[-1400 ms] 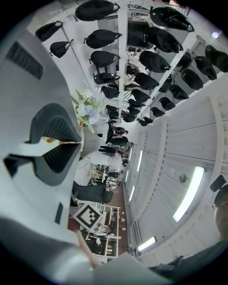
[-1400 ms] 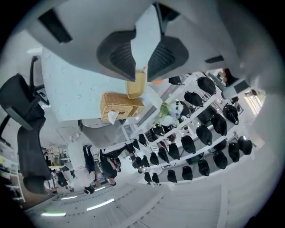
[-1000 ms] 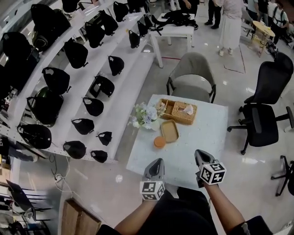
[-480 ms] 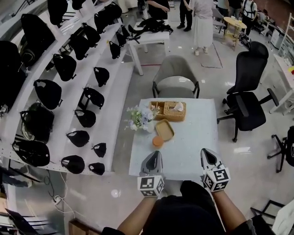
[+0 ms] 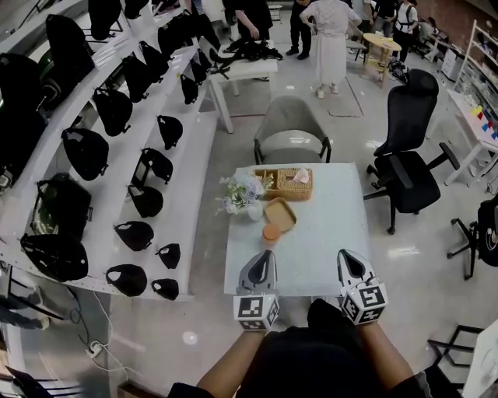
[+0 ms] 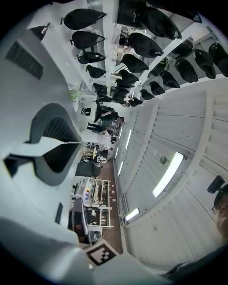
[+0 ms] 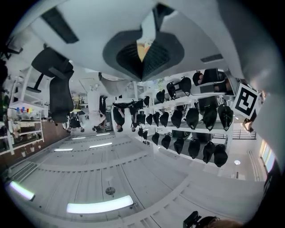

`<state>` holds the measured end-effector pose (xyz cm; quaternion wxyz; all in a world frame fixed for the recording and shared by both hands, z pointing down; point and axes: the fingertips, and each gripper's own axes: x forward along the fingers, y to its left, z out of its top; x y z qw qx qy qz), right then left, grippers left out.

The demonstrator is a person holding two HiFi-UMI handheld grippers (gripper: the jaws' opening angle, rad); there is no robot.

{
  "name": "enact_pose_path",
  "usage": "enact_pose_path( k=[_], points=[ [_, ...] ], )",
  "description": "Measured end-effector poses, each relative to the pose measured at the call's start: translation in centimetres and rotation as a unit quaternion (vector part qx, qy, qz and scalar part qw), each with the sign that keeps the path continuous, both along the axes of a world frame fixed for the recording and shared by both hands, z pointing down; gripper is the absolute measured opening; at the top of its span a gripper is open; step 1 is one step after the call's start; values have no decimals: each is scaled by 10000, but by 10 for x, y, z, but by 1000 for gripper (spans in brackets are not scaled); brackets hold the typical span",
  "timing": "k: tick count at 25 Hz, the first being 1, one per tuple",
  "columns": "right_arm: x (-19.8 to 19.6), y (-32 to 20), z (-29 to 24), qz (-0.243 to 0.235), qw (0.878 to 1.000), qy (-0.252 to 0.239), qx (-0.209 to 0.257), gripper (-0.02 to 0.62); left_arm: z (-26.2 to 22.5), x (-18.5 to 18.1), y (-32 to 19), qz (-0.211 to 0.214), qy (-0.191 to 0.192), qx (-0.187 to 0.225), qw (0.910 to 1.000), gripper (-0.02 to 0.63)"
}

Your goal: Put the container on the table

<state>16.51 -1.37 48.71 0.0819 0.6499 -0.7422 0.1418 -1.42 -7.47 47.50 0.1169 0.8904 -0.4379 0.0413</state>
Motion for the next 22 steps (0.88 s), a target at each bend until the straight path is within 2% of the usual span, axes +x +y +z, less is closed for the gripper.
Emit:
enact_pose_path(
  k=[8,22],
  points=[
    [-21,25,-7,133,9996,254,68,-2,-4,-21,20,21,48,17,10000,15],
    [-59,50,-5,34,9998,163,89,-2,-7,-75,61,-155,-36,106,9998,15]
  ],
)
